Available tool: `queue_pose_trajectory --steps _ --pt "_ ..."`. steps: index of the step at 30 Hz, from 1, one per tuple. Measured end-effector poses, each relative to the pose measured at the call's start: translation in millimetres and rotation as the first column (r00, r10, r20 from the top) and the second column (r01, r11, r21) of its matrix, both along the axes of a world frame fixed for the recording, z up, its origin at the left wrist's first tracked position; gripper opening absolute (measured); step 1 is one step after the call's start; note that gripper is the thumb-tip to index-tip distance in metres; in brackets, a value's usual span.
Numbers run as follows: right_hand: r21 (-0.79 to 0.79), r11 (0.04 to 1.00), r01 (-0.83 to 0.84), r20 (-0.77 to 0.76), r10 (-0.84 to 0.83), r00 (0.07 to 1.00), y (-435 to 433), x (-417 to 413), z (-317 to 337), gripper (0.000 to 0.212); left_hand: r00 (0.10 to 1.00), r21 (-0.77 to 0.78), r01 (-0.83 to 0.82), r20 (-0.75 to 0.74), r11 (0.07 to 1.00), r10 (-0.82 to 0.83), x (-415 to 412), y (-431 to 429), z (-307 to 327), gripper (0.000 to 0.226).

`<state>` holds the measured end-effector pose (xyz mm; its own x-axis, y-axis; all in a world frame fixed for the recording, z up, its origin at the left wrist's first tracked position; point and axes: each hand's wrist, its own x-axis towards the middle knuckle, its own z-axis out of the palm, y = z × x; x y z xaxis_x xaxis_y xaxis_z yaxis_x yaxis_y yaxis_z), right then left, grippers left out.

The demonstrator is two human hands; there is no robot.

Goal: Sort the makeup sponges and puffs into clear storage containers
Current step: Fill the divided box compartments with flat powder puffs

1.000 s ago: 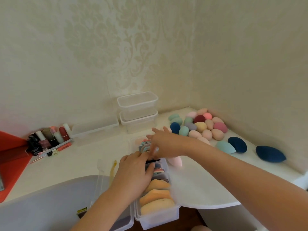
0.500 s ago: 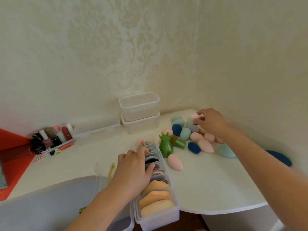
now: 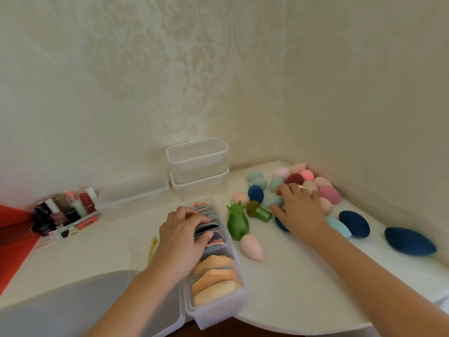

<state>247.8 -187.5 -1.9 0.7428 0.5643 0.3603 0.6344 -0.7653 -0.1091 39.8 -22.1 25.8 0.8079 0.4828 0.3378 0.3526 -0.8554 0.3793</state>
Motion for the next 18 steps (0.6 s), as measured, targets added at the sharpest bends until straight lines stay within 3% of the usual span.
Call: queue_pose_trajectory --steps 4,7,10,12,18 --pt "0.022 0.984 0.177 -0.004 -0.177 0.984 -4.8 12.2 4.3 0.041 0.998 -0.153 0.006 0.063 0.988 0.004 7.5 -0.2 -4.1 0.023" --pt "0.004 0.965 0.262 -0.117 -0.26 0.959 -8.8 20.4 2.0 0.05 0.997 -0.202 0.013 0.077 0.979 0.003 8.5 -0.1 -7.5 0.024" --pt "0.003 0.957 0.288 -0.3 -0.274 0.914 -9.0 22.7 0.7 0.074 0.998 -0.22 0.02 0.069 0.975 -0.005 8.7 -0.2 -9.0 0.025" --pt "0.024 0.971 0.238 -0.356 -0.214 0.91 -8.4 21.9 0.3 0.075 0.997 -0.222 0.025 0.072 0.975 -0.009 8.0 -1.6 -9.6 0.025" --pt "-0.113 0.994 0.015 -0.095 -0.026 0.995 -5.4 8.9 -1.6 0.053 0.995 -0.23 0.047 0.1 0.972 -0.024 8.1 -6.8 -11.0 0.025"
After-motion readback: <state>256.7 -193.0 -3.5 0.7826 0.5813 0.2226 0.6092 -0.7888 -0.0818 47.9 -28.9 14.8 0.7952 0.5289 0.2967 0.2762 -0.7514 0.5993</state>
